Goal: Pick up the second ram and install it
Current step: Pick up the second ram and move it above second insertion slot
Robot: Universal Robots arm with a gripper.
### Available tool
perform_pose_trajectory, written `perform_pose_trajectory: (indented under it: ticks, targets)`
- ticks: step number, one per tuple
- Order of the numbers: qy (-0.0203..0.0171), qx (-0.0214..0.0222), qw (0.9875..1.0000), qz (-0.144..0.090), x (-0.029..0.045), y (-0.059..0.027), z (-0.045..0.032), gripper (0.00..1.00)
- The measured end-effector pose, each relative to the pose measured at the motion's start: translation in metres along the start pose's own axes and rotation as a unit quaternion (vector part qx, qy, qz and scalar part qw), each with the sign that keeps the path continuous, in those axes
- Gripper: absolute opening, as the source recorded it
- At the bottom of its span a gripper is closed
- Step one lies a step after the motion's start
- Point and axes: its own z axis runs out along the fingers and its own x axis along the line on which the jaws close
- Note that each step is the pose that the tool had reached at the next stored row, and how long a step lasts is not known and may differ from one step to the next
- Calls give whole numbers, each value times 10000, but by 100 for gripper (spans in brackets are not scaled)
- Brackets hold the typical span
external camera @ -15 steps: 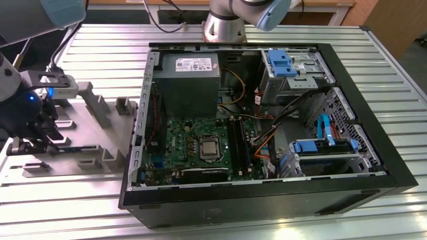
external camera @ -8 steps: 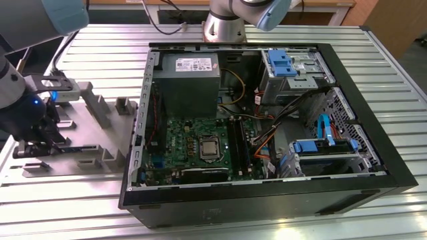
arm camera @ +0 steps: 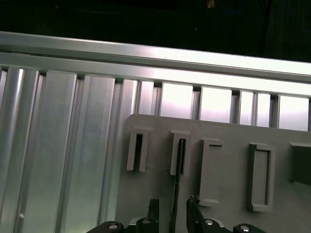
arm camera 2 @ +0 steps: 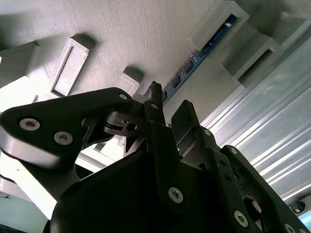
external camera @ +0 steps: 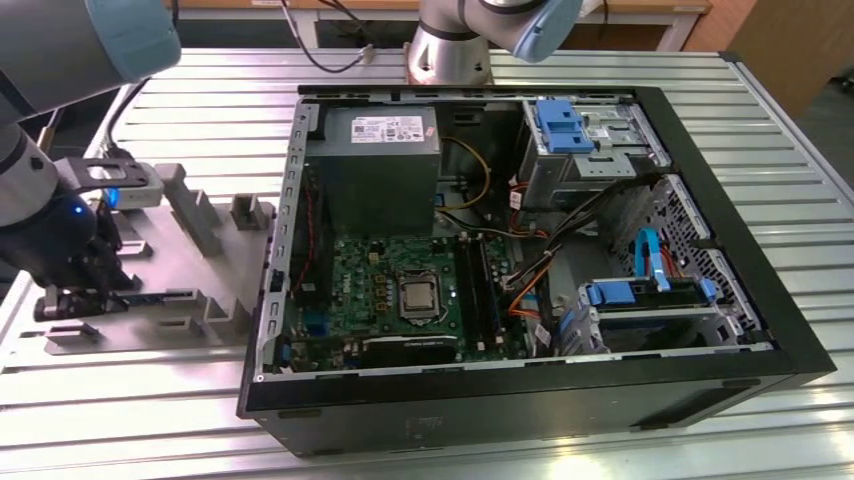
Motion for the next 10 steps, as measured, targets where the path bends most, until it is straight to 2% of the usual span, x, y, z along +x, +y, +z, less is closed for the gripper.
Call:
perform_pose_trajectory:
  ticks: [10]
  targets:
    - [-1, 3, 10000, -5, -1, 0, 18, 36]
